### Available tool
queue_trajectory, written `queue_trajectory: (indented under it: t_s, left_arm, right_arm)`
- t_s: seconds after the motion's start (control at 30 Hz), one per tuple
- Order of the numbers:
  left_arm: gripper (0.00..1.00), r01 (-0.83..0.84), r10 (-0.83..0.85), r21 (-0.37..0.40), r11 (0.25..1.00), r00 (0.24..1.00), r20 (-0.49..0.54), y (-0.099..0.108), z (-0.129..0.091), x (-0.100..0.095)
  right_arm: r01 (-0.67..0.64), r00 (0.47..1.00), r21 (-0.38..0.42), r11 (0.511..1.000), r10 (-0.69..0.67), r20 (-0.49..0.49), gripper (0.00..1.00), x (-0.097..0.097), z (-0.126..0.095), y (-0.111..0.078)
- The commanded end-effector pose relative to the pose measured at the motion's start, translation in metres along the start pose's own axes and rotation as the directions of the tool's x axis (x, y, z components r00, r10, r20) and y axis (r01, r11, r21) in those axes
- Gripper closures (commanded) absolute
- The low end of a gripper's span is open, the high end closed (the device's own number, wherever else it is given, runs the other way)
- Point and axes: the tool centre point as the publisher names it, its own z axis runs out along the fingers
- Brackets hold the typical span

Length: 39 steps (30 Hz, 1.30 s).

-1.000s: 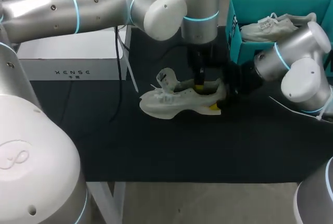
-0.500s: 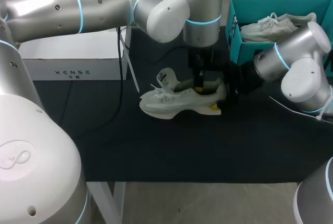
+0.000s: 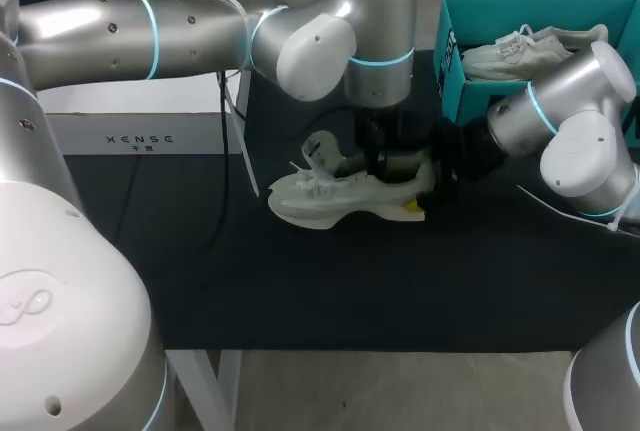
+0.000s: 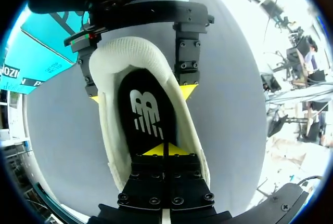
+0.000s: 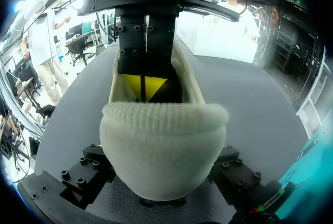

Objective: Take the shoe out of the shoebox, open the shoe tongue, remove and reinsert the insole, then place the shoe into the shoebox

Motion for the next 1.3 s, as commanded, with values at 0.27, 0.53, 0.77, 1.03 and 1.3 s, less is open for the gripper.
queue_trajectory:
  t_s: [0.27,0.53,0.77,1.03,1.3]
  left_arm:
    - [1.0,0.022,-0.022,-0.011,1.0,1.0,0.007,0.008,0.007,0.022]
    - [1.0,0.055,-0.055,-0.004,0.998,0.998,0.005,0.018,0.015,0.019]
    - [1.0,0.04,-0.04,0.021,0.999,0.999,-0.003,0.016,0.023,0.027]
    - [0.75,0.036,-0.037,0.027,0.999,0.997,0.063,0.015,0.031,0.027]
    - [0.36,0.029,-0.031,0.02,0.999,0.987,0.155,0.017,0.041,0.018]
  right_arm:
    - [0.001,1.0,0.0,1.0,-0.001,0.002,1.0,-0.002,0.004,-0.002]
    - [0.001,1.0,0.0,1.0,-0.001,0.002,1.0,-0.002,0.004,-0.002]
    - [0.001,1.0,0.0,1.0,-0.001,0.002,1.0,-0.002,0.004,-0.002]
    - [0.001,1.0,0.0,1.0,-0.001,0.002,1.0,-0.002,0.004,-0.002]
    - [0.001,1.0,0.0,1.0,-0.001,0.002,1.0,-0.002,0.004,-0.002]
